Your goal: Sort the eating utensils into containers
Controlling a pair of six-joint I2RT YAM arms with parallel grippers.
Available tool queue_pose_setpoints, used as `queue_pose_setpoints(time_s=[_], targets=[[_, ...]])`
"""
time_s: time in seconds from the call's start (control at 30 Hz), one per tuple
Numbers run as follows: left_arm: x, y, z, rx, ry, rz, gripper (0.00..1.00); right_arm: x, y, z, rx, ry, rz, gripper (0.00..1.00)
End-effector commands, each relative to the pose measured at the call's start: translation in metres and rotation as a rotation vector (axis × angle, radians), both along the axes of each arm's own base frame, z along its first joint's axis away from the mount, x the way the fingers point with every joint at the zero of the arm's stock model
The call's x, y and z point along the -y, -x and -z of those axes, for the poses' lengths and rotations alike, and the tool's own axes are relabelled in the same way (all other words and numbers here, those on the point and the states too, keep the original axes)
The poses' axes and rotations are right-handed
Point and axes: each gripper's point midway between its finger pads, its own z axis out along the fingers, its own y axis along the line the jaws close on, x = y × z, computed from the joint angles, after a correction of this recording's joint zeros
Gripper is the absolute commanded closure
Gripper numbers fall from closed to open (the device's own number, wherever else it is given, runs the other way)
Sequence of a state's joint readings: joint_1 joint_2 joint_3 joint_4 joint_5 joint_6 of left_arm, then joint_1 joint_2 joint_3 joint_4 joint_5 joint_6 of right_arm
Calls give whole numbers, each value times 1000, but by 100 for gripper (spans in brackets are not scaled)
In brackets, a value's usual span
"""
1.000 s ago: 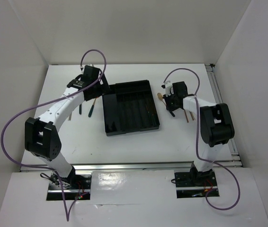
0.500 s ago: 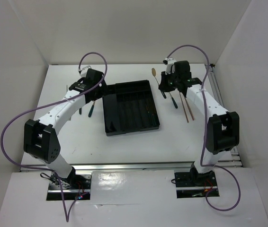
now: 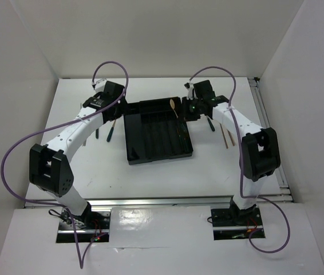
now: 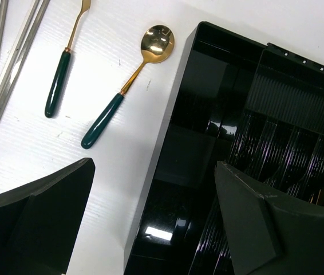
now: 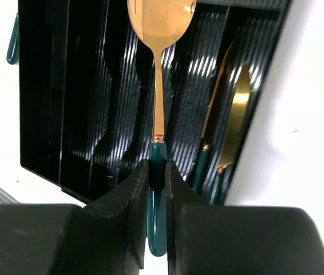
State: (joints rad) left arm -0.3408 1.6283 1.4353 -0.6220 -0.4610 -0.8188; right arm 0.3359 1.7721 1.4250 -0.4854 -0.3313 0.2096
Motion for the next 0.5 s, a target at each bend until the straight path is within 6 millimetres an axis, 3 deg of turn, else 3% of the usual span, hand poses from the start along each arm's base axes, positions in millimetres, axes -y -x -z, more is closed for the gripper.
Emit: queue_pose_setpoints(time_s=[0.0, 0.17, 0.47], targets=[[-6, -3, -12, 34, 1, -36, 0, -18, 1, -16, -9, -41, 26, 100], [-8, -2, -9, 30, -3, -48, 0, -31, 17, 1, -96, -47, 37, 100], [-10, -1, -14, 40, -12, -47, 0, -30, 34, 19, -204, -50, 110, 100]])
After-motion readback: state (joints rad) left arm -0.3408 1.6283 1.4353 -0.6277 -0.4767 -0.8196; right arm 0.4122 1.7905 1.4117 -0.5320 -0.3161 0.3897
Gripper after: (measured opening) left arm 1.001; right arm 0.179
